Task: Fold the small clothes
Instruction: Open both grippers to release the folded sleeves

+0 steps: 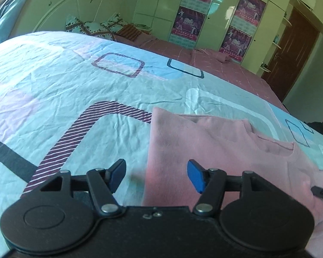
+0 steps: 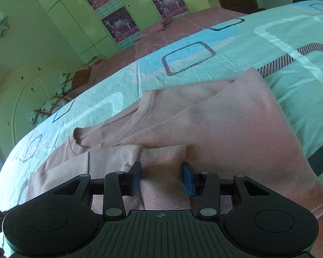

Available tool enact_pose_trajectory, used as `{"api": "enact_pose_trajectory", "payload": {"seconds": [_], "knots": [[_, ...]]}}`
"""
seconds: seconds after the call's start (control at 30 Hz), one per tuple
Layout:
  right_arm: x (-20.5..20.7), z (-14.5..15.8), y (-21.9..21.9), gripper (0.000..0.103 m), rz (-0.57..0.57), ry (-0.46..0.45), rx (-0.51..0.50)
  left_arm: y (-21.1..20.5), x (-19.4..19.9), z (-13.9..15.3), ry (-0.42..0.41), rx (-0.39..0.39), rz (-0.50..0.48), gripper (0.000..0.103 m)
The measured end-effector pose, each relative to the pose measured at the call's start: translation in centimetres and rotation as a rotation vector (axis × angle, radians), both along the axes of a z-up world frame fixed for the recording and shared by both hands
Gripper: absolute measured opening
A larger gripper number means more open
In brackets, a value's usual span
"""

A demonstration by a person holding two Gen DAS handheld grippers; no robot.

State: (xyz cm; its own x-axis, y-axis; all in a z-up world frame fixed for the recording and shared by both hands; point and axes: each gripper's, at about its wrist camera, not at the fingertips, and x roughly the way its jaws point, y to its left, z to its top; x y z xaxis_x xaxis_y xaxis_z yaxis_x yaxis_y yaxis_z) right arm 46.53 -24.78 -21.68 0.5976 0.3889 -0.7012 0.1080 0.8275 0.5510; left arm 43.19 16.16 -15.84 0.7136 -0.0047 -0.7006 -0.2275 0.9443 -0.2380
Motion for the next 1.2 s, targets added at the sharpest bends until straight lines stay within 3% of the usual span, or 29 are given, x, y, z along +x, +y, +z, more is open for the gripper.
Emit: {"api": "enact_pose_trajectory", "payload": {"seconds": [0.03, 0.2, 0.27, 0.33, 0.4, 0.5, 0.57, 0.63, 0.7, 0.83, 1.03, 1.13, 1.2], "knots": [[0.0, 0.1, 0.3, 0.008, 0.015, -0.003, -0.006, 0.2, 0.6, -0.3, 0.009, -0.011, 0.009, 0.060], [-0.8, 1.4, 1.1, 0.008, 0.035, -0.078, -0.073, 0.5, 2.5, -1.5, 0.024, -0.005, 0.021, 0.053], [-1.7, 3.0, 1.7, 0.008, 0.034, -0.180, -0.178, 0.5, 2.7, -1.6, 0.016, 0.020, 0.030, 0.040], [-2.6, 4.1, 2.8, 0.008, 0.041, -0.278, -0.320, 0.7, 2.8, -1.7, 0.007, 0.018, 0.040, 0.038], [-1.9, 2.5, 3.3, 0.008, 0.066, -0.204, -0.347, 0.4, 3.0, -1.8, 0.005, 0.042, 0.037, 0.038], [-1.0, 0.1, 2.9, 0.008, 0.072, -0.082, -0.282, 0.2, 3.1, -1.6, 0.010, 0.060, 0.028, 0.040], [-1.2, 0.5, 2.2, 0.009, 0.049, -0.095, -0.266, 0.3, 3.0, -1.3, 0.015, 0.061, 0.027, 0.039], [-1.2, 1.3, 1.3, 0.027, 0.017, -0.104, -0.255, 0.2, 2.6, -0.6, -0.001, 0.054, 0.032, 0.040], [-1.7, 2.5, 0.6, 0.037, -0.025, -0.145, -0.248, -0.3, 2.1, 0.1, -0.031, 0.052, 0.023, 0.042], [-1.5, 4.1, 1.4, 0.037, 0.016, -0.191, -0.218, -2.3, 1.8, 0.9, -0.046, 0.049, -0.041, 0.045], [-1.0, 2.9, 5.2, 0.037, 0.152, -0.145, -0.240, -4.4, 2.4, -1.0, 0.028, 0.077, -0.085, 0.046], [-0.8, 1.1, 5.8, 0.037, 0.174, -0.072, -0.295, -4.7, 2.3, -1.2, 0.031, 0.104, -0.102, 0.046], [-1.1, 0.7, 5.3, 0.037, 0.167, -0.075, -0.302, -4.6, 2.4, -1.1, 0.038, 0.102, -0.101, 0.046]]}}
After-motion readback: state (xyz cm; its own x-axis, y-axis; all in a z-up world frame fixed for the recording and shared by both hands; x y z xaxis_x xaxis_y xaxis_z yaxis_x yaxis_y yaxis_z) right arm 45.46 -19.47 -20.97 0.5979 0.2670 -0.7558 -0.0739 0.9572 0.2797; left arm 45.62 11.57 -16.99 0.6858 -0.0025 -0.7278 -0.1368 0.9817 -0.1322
